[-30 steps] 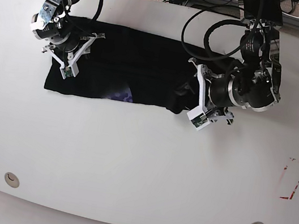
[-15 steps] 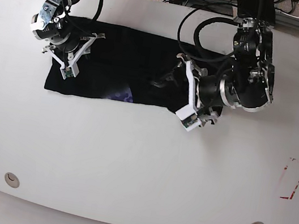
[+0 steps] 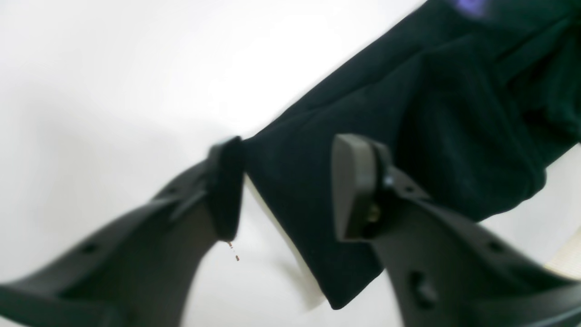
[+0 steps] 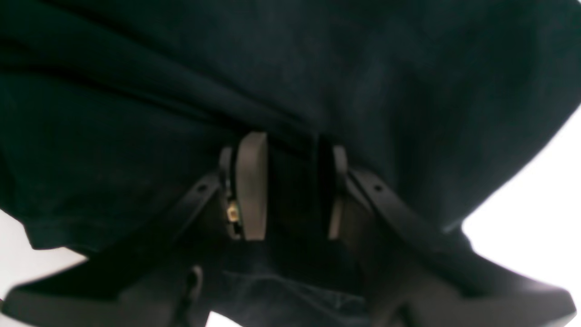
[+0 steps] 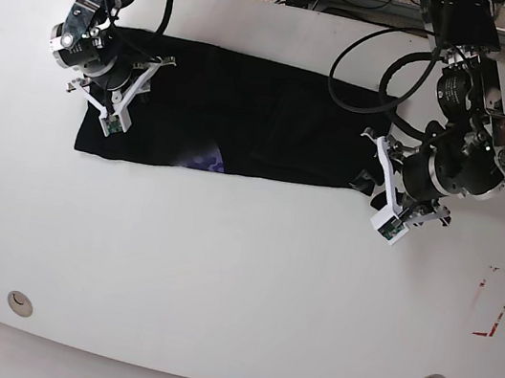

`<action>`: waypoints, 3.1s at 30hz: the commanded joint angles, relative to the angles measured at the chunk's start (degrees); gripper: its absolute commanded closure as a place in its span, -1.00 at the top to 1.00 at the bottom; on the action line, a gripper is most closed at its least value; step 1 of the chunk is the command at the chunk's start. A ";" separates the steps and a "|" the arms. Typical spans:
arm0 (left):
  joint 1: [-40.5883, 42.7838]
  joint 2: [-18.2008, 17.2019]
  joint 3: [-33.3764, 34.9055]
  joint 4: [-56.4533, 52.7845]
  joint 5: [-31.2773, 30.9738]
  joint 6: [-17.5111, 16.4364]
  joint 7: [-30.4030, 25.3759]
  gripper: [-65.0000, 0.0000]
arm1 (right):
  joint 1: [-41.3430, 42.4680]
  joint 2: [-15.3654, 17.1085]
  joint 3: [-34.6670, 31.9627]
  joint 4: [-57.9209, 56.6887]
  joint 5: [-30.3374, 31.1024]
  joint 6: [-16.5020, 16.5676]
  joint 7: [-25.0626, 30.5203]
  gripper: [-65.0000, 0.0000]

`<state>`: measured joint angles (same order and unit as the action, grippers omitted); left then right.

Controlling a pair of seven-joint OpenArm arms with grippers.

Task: Fold the T-shirt properly
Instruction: 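Carry the strip end with the left gripper toward the right gripper, then lower the folded end with the left gripper onto the strip, then regrasp the strip end with the right gripper and pull it outward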

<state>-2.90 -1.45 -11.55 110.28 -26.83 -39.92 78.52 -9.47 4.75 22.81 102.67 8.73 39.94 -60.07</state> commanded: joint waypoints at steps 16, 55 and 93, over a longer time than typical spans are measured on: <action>0.57 0.44 26.54 -8.70 7.36 -0.08 -1.29 -0.71 | 0.90 -1.46 0.09 4.27 0.19 0.06 0.87 -0.47; 7.95 -5.54 5.09 -9.40 7.44 -0.08 -15.09 -0.77 | 1.69 -1.55 0.53 5.33 4.15 0.06 0.87 -0.43; 9.97 -10.02 5.00 -23.11 7.44 -0.08 -21.07 -0.83 | 9.61 7.42 28.84 -7.60 30.61 0.06 -16.10 0.57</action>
<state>6.22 -10.41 -6.50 88.31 -25.17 -41.01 53.43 -0.30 10.02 51.20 95.20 39.24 39.88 -76.79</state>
